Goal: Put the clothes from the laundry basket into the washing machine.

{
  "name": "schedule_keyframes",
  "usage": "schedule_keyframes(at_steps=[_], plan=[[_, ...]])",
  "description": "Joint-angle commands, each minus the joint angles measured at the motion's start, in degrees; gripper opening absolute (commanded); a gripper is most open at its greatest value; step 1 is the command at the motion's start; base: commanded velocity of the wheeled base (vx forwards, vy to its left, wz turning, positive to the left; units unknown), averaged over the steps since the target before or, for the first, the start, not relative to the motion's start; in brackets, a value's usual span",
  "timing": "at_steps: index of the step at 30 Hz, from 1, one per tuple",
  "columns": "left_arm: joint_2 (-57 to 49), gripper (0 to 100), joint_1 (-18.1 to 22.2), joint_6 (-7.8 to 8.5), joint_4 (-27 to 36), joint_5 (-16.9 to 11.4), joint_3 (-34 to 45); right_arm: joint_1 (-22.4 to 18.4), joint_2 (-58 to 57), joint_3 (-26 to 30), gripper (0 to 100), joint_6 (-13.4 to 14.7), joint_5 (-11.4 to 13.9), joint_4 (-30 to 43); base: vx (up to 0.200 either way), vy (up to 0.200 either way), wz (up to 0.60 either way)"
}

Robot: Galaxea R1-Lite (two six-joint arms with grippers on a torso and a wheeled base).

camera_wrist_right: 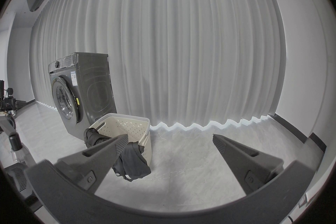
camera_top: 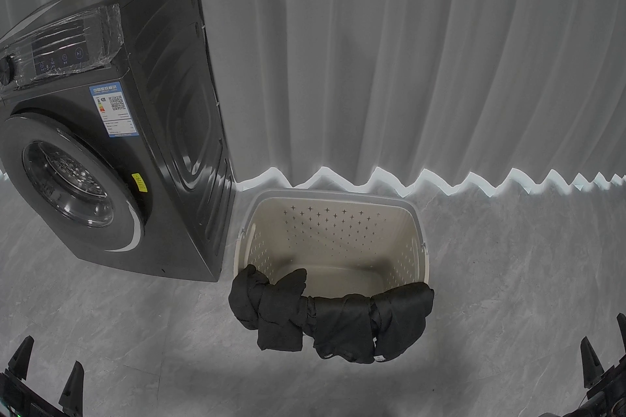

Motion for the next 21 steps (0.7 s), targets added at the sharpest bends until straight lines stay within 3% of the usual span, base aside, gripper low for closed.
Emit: schedule_keyframes(at_steps=[1, 5, 13, 21], plan=[[-1.04, 100, 0.01, -0.03, -0.01, -0.02, 1.01, 0.04, -0.93, 1.01, 100, -0.01, -0.01, -0.04, 0.200, 0.000, 0.00], [-1.04, 100, 0.01, -0.03, -0.01, 0.07, 1.01, 0.04, -0.93, 1.01, 100, -0.01, -0.01, -0.04, 0.200, 0.000, 0.00], [-1.04, 100, 0.01, -0.03, -0.01, 0.07, 1.01, 0.04, -0.93, 1.01, 100, -0.01, -0.01, -0.04, 0.000, 0.000, 0.00], [-1.04, 100, 0.01, -0.03, -0.01, 0.07, 1.01, 0.04, -0.93, 1.01, 100, -0.01, -0.01, -0.04, 0.200, 0.000, 0.00]])
